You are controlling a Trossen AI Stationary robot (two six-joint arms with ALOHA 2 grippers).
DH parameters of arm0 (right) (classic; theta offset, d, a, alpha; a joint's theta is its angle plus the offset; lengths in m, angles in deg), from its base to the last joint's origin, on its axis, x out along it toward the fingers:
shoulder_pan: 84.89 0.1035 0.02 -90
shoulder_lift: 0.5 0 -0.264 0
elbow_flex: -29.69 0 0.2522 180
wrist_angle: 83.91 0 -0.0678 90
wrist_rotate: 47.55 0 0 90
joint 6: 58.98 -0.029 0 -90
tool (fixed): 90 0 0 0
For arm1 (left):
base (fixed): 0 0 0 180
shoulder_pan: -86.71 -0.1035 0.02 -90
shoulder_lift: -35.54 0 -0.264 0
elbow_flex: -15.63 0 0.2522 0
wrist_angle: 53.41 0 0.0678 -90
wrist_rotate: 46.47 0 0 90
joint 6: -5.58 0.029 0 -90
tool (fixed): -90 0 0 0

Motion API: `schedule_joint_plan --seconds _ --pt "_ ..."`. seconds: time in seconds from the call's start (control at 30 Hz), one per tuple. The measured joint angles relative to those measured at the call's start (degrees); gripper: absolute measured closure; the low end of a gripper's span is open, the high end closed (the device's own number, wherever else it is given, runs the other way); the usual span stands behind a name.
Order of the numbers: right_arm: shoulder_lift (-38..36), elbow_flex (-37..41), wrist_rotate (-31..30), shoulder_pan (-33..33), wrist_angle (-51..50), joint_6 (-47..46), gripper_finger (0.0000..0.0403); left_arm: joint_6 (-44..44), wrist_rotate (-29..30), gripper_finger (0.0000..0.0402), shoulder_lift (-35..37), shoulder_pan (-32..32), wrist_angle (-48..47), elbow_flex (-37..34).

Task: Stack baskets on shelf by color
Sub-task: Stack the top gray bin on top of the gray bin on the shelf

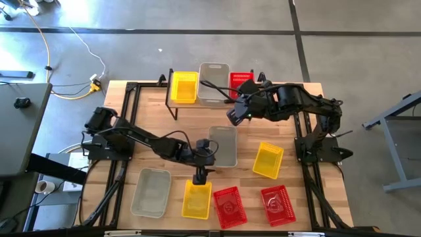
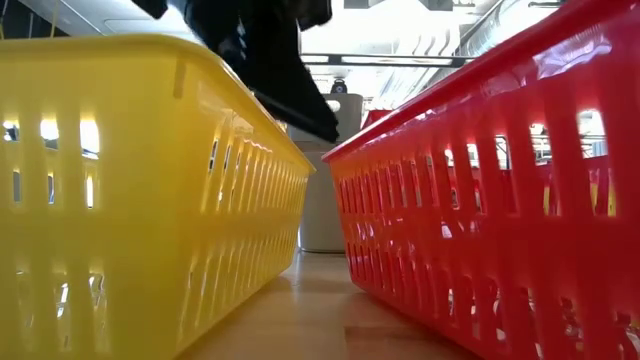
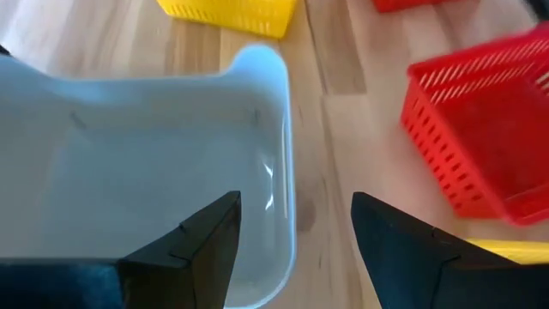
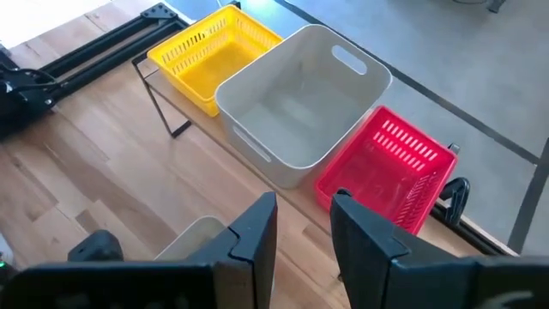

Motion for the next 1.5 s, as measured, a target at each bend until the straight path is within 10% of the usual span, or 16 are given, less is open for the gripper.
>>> schedule_joint_plan --seconds 0.53,1.0,1.5 --pt "0.04 0.00 0.71 0.00 0.01 0.89 0.0307 -1.60 -2.34 0.0196 -9.30 0.19 2.88 0.04" --pt "0.04 0.00 0.75 0.00 0.00 1.53 0.0307 -2.76 -0.12 0.0387 -8.92 0.69 4.19 0.02" --pt "0.04 0.00 0.66 -0.48 0.02 4.77 0.0307 -6.56 0.87 0.0400 2.67 5.01 -7.84 -0.04"
